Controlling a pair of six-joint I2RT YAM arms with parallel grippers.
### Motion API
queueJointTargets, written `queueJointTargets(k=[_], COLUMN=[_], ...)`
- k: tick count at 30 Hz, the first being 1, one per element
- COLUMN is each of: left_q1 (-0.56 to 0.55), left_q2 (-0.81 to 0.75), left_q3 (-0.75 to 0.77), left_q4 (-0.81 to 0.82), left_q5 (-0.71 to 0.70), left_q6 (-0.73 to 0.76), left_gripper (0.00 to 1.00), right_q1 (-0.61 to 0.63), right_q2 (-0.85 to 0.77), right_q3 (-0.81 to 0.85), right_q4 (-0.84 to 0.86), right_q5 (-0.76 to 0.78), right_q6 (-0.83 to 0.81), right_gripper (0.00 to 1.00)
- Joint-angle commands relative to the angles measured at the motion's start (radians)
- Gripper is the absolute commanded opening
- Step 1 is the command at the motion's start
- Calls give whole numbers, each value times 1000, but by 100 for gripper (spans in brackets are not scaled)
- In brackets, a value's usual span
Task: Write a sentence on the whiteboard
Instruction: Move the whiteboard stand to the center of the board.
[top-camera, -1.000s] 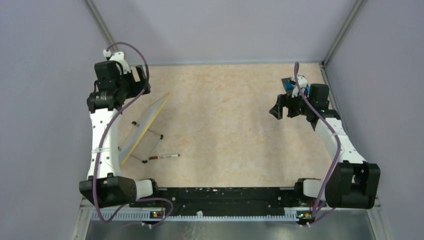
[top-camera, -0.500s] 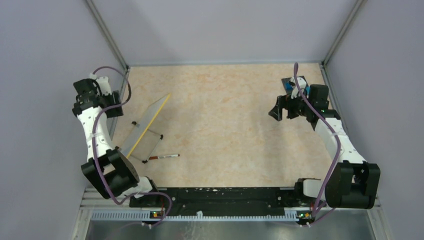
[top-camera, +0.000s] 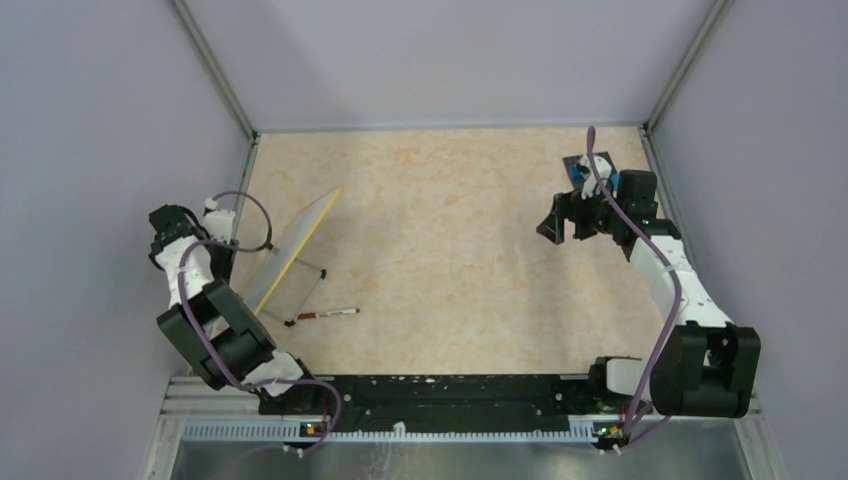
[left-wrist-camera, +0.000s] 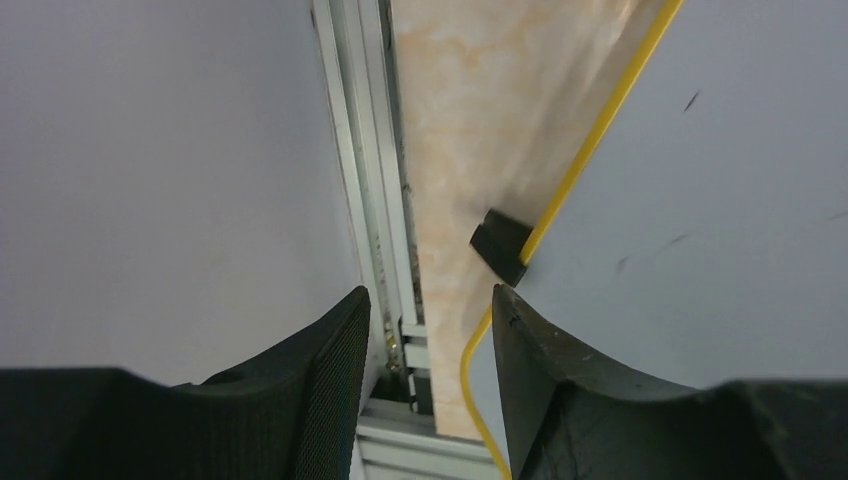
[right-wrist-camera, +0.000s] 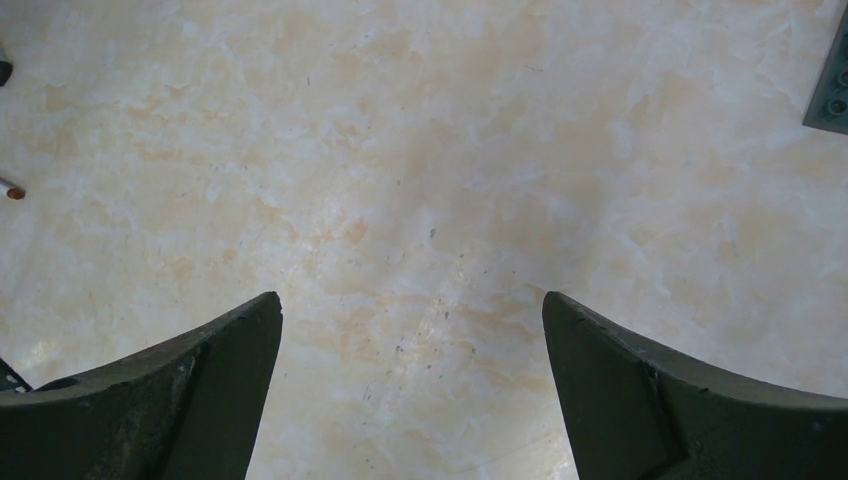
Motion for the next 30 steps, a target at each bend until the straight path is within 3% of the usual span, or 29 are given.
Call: queueJointTargets(k=[1, 8, 21, 30], left_q1=[72, 117, 119, 108], left_q2=[-11, 99, 266, 264], left_q3=[-37, 12, 26, -20], left_q4=[67, -6, 23, -56], left_q5=[-17, 17, 127, 231], left_q6=[314, 553, 598, 606], left_gripper=[54, 49, 40, 38], right_q1=[1, 0, 0, 2], right_q2=[3, 3, 0, 4], right_q3=[6, -2, -2, -7], right_q4=[-17, -29, -43, -40], right_q5=[-21, -18, -9, -7], right_q6=[-30, -32, -35, -35], right_gripper=[98, 98, 98, 98])
